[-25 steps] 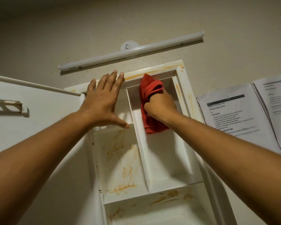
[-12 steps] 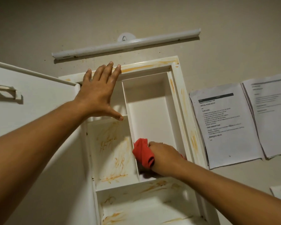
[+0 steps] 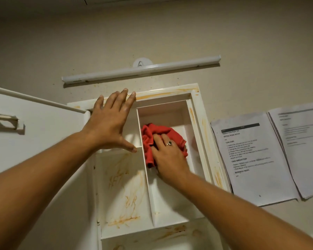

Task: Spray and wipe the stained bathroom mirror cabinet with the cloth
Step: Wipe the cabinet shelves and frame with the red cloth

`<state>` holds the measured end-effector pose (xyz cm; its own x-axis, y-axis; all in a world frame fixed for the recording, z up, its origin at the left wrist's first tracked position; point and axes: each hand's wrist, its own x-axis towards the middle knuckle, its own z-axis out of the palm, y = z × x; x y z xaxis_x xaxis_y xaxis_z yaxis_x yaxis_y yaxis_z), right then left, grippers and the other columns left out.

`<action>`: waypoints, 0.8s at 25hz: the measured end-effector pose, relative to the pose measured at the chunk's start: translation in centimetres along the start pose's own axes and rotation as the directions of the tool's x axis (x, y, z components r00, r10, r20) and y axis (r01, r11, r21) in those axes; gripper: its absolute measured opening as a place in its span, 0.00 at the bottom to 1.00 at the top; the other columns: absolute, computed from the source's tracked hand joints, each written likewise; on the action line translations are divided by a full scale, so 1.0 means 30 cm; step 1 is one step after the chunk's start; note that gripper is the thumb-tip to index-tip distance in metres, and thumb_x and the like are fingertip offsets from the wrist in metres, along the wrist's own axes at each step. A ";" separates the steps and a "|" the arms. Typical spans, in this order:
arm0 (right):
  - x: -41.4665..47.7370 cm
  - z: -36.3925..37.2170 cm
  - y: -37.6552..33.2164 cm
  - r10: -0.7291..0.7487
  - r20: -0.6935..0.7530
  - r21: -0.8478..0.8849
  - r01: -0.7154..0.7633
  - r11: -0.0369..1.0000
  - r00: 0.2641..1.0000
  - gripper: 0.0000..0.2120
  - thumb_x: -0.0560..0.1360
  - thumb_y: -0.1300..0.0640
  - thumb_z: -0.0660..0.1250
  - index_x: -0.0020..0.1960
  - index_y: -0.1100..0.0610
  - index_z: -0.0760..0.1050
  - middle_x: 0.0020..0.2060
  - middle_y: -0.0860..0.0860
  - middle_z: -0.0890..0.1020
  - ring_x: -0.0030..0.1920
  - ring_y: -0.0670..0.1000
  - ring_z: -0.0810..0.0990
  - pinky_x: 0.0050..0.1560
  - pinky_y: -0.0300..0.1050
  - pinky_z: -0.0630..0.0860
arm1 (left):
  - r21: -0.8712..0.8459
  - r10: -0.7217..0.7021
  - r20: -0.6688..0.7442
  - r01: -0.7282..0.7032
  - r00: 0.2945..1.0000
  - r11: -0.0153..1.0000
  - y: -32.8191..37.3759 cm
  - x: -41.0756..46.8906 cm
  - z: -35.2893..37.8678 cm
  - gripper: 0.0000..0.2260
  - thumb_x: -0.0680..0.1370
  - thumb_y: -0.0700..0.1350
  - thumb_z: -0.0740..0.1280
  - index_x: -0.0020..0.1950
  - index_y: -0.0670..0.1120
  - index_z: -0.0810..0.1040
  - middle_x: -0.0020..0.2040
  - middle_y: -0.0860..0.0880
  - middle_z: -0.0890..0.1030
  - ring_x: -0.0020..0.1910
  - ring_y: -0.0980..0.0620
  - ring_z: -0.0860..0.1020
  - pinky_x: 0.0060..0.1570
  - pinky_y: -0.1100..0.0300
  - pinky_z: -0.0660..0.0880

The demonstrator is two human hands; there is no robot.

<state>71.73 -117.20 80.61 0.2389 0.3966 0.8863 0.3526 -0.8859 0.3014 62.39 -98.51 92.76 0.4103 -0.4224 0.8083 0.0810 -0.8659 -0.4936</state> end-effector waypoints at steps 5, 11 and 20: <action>0.143 -0.075 0.153 0.007 -0.021 -0.245 -0.012 0.969 1.000 0.26 0.82 0.55 0.59 0.79 0.55 0.63 0.69 0.60 0.70 0.65 0.64 0.74 0.64 0.61 0.73 | -0.031 0.031 -0.022 -0.032 0.999 0.999 -0.011 -0.005 0.001 0.71 0.56 0.82 0.68 0.82 0.53 0.30 0.84 0.47 0.37 0.83 0.44 0.40 0.80 0.36 0.45; -0.027 0.018 -0.094 0.414 0.063 -0.067 -0.410 0.910 0.908 0.40 0.78 0.51 0.72 0.80 0.65 0.55 0.73 0.70 0.64 0.70 0.71 0.71 0.61 0.59 0.81 | -0.016 0.018 -0.013 -0.018 1.000 1.000 -0.006 -0.004 0.004 0.71 0.56 0.82 0.69 0.81 0.53 0.29 0.84 0.47 0.36 0.83 0.44 0.39 0.80 0.36 0.44; 0.129 -0.092 0.146 0.070 0.083 -0.190 -0.053 0.980 0.994 0.31 0.82 0.48 0.61 0.82 0.54 0.57 0.78 0.59 0.65 0.77 0.64 0.64 0.76 0.62 0.64 | -0.054 0.033 -0.040 -0.035 0.999 0.998 -0.020 -0.003 0.017 0.71 0.54 0.83 0.67 0.82 0.53 0.30 0.84 0.47 0.37 0.83 0.44 0.40 0.80 0.36 0.45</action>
<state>71.70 -120.21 86.33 0.3372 0.3521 0.8731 0.1614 -0.9353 0.3148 62.76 -97.82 92.81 0.3761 -0.4610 0.8038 0.0179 -0.8637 -0.5037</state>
